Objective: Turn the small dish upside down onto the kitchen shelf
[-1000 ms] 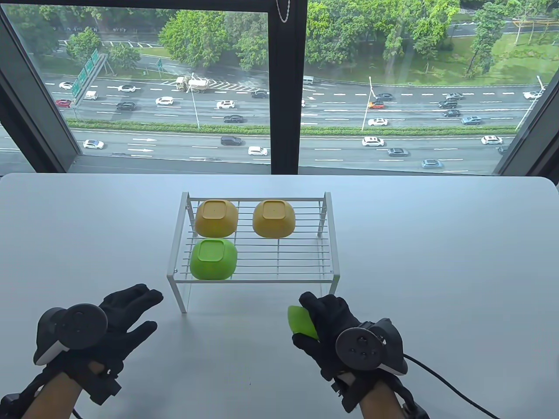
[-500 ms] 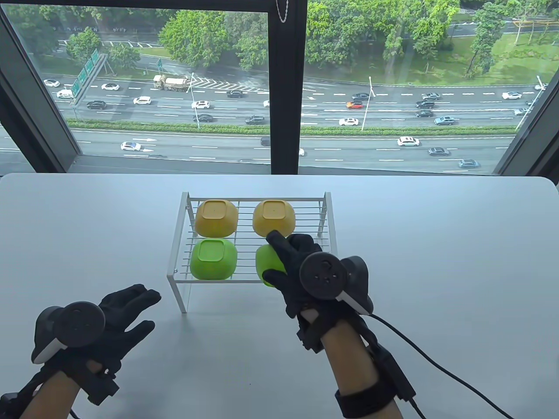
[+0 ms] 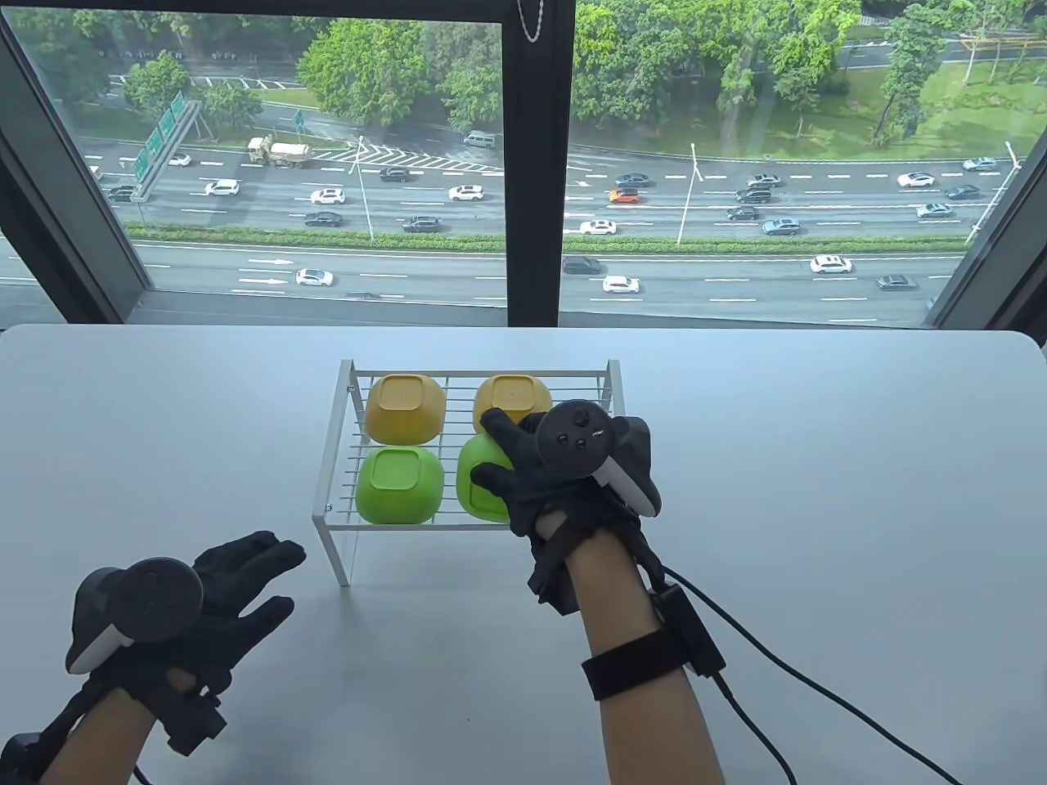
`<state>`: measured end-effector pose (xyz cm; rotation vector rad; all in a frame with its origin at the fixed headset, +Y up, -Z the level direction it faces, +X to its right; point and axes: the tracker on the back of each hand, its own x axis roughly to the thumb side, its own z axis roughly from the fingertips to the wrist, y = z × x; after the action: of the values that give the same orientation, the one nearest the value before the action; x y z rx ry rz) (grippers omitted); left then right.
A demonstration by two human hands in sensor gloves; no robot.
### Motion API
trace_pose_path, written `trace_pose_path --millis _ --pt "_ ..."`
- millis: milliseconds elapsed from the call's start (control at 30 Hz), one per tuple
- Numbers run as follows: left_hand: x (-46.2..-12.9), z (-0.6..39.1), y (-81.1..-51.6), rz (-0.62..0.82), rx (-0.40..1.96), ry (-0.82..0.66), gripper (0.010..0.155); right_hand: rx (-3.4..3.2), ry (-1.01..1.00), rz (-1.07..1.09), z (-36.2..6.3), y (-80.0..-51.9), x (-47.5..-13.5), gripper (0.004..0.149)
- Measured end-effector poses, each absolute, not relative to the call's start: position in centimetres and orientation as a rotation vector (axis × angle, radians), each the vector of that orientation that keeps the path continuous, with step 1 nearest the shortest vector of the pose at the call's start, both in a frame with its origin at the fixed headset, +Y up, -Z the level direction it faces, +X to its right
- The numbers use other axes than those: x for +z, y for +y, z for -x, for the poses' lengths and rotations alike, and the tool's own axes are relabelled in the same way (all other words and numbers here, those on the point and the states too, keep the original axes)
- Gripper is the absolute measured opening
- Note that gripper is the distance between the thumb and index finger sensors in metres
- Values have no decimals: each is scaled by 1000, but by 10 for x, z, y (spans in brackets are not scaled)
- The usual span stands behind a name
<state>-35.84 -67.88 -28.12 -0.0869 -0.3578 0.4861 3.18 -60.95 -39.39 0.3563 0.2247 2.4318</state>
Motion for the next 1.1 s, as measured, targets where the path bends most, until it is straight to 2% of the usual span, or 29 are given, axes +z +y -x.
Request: trace_pose_path --millis 100,333,467,633,800,900,1000,1100 --pt "-282 359 -679 92 493 -354 70 2456 219 -299 -33 -608 -400 70" --pt "-282 359 -678 98 505 -354 70 2780 -3 -289 -23 -610 -397 67" --pt "-283 360 -678 93 511 -347 70 2777 -159 -318 -22 -608 -386 71" --pt "-283 363 -677 87 509 -336 70 2683 -271 -382 -34 -601 -352 69" --pt "-282 359 -675 78 485 -335 70 2706 -425 -389 -72 -603 -295 71" --pt "-283 356 -672 70 466 -324 70 2727 -498 -310 -110 -618 -267 73" --pt "-284 358 -670 45 442 -299 70 2722 -523 -232 -142 -641 -255 74" --pt "-288 360 -671 37 430 -283 70 2690 -566 -210 -154 -659 -251 74"
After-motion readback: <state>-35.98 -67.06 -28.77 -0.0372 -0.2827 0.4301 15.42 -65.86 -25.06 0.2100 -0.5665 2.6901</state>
